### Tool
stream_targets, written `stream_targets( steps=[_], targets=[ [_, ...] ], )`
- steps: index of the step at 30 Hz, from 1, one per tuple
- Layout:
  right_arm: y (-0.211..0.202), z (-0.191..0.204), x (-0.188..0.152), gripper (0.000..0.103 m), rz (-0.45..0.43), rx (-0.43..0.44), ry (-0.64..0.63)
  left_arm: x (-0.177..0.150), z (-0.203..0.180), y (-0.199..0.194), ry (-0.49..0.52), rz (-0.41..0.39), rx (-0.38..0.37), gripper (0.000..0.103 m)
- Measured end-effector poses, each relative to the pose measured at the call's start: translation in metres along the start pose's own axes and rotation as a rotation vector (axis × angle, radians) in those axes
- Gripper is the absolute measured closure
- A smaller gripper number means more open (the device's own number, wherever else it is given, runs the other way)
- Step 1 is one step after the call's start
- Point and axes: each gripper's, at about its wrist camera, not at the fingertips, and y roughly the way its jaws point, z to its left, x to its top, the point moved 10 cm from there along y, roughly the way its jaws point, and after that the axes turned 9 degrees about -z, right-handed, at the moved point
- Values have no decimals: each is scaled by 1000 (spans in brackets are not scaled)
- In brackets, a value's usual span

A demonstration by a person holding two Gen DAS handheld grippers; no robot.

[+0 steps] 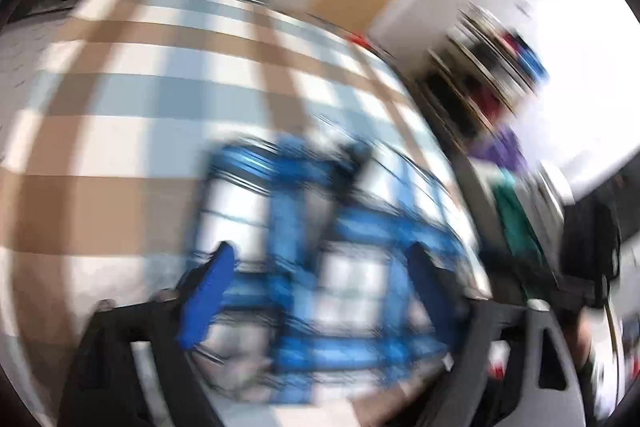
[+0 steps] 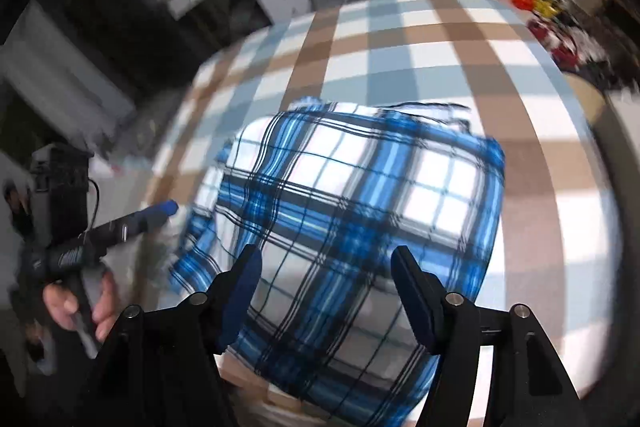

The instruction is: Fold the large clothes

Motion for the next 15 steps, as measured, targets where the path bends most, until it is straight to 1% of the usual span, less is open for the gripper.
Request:
stream_targets(
  steps=[1,2,3,4,5,8,10,11,12,13,14,15],
  targets=[
    [-1,-9,-3,34,-44,8,59,1,9,6,-46,16,-19,14],
    [-2,-14,-3,33,-71,17,96,0,16,12,-97,51,-34,14],
    [-2,-22,-3,33,-102,18,134,-1,21,20,-143,81,-45,14],
    [-4,-31,-3,33,-134,8,176,0,23,29,-186,97,-74,14],
    [-5,-39,-3,33,-152,1,209,-1,23,31,-200,102,-92,14],
    [-10,-66,-2,32,-183,-28,284,-1,15,42,-196,148,-125,14],
    [-10,-81,-5,32,-171,-33,324,-3,15,54,-206,191,-127,14],
    [-7,-87,-9,32,-153,-14,350,-7,12,57,-224,207,-146,14],
    [0,-90,-15,32,-115,13,381,-7,8,57,-230,209,-181,14],
    [5,-92,-20,32,-87,40,412,-6,6,54,-229,226,-195,14],
    [9,-94,-23,31,-67,67,443,-3,6,53,-233,226,-204,14],
    [11,-93,-24,31,-61,107,473,-5,1,55,-262,245,-245,14]
  ],
)
